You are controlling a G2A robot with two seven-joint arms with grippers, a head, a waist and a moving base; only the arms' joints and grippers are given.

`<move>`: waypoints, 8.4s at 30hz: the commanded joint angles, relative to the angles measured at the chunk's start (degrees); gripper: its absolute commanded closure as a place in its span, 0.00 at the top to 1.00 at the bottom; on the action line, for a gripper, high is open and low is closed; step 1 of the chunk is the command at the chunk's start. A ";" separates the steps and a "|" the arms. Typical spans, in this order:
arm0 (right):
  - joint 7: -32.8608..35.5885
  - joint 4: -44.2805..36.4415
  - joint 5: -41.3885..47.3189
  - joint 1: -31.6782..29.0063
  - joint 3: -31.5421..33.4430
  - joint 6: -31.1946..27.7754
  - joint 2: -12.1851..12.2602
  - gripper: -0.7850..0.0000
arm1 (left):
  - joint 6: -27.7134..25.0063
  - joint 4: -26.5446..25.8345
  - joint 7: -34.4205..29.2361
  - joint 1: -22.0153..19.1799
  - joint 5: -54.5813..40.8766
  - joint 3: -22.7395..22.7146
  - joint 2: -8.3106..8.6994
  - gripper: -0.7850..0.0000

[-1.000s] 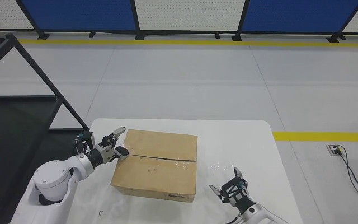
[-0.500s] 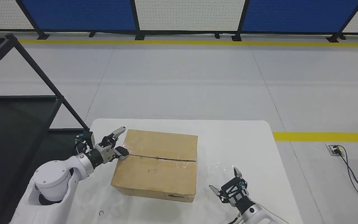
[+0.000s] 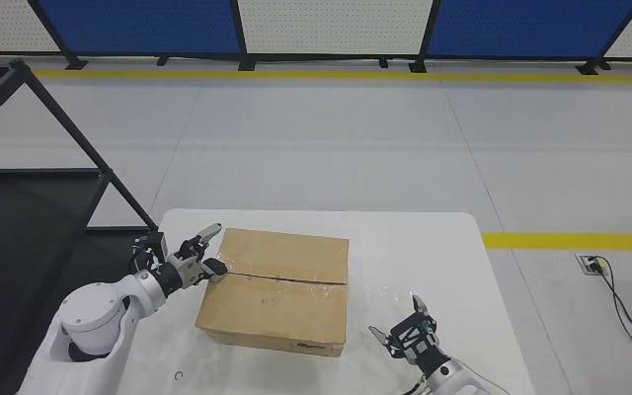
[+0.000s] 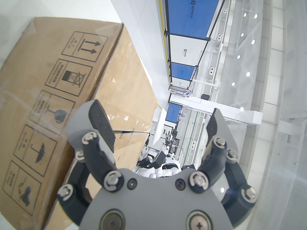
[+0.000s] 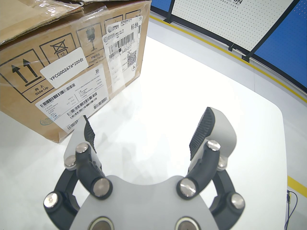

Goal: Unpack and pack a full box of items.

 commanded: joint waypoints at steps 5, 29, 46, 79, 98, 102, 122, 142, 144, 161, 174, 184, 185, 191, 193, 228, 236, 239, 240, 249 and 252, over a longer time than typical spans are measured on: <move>0.01 0.00 0.00 0.00 0.00 0.03 0.00 1.00 | 0.00 0.00 0.00 0.00 0.00 0.00 0.00 1.00; 0.01 0.00 0.00 0.00 0.00 0.03 0.00 1.00 | 0.00 0.00 0.00 0.00 0.00 0.00 0.00 1.00; 0.01 0.00 0.00 0.00 0.00 0.03 0.00 1.00 | 0.00 0.00 0.00 0.00 0.00 0.00 0.00 1.00; -2.60 16.94 -14.89 13.41 -13.81 13.62 -4.10 1.00 | 0.00 0.00 0.00 0.00 0.00 0.00 0.00 1.00; -1.54 23.95 -13.26 17.20 -16.58 31.88 -8.13 1.00 | 0.00 0.00 0.00 0.00 0.00 0.00 0.00 1.00; -1.82 24.99 -12.76 17.90 -15.62 32.48 -8.46 1.00 | 0.00 0.00 0.00 0.00 0.00 0.00 0.00 1.00; -8.63 29.87 -24.95 20.28 -15.66 39.94 -9.83 1.00 | 0.00 0.00 0.00 0.00 0.00 0.00 0.00 1.00; -6.00 30.28 -30.14 20.83 -11.83 38.35 -10.35 1.00 | 0.00 0.00 0.00 0.00 0.00 0.00 0.00 1.00; -6.27 29.34 -30.76 19.99 -11.09 37.00 -10.12 1.00 | 0.00 0.00 0.00 0.00 0.00 0.00 0.00 1.00; -9.47 14.15 -36.28 6.06 -0.48 25.10 -6.69 1.00 | 0.00 0.00 0.00 0.00 0.00 0.00 0.00 1.00; -17.45 10.18 -29.69 3.08 6.92 0.18 -4.32 1.00 | 0.00 0.00 0.00 0.00 0.00 0.00 0.00 1.00; -22.22 7.62 -25.10 -1.08 13.68 -4.55 -2.83 1.00 | 0.00 0.00 0.00 0.00 0.00 0.00 0.00 1.00; -22.26 7.57 -24.57 -1.39 14.06 -4.20 -2.79 1.00 | 0.00 0.00 0.00 0.00 0.00 0.00 0.00 1.00; -24.33 7.77 -15.65 -2.84 15.87 -2.73 -2.96 1.00 | 0.00 0.00 0.00 0.00 0.00 0.00 0.00 1.00; -26.85 8.11 -9.71 -3.11 16.38 -4.78 -3.08 1.00 | 0.00 0.00 0.00 0.00 0.00 0.00 0.00 1.00; -5.78 11.00 65.85 -1.46 7.89 -48.85 -2.10 1.00 | 0.00 0.00 0.00 0.00 0.00 0.00 0.00 1.00; 5.77 7.36 86.67 -2.58 8.39 -48.85 -0.19 1.00 | 0.00 0.00 0.00 0.00 0.00 0.00 0.00 1.00; 5.77 7.36 86.67 -2.58 8.39 -48.85 -0.19 1.00 | 0.00 0.00 0.00 0.00 0.00 0.00 0.00 1.00; 5.77 7.36 86.67 -2.58 8.39 -48.85 -0.19 1.00 | 0.00 0.00 0.00 0.00 0.00 0.00 0.00 1.00; 15.51 5.97 97.30 -1.43 3.77 -37.24 0.13 1.00 | 0.00 0.00 0.00 0.00 0.00 0.00 0.00 1.00; 19.04 7.35 97.98 0.13 3.40 -33.03 0.29 1.00 | 0.00 0.00 0.00 0.00 0.00 0.00 0.00 1.00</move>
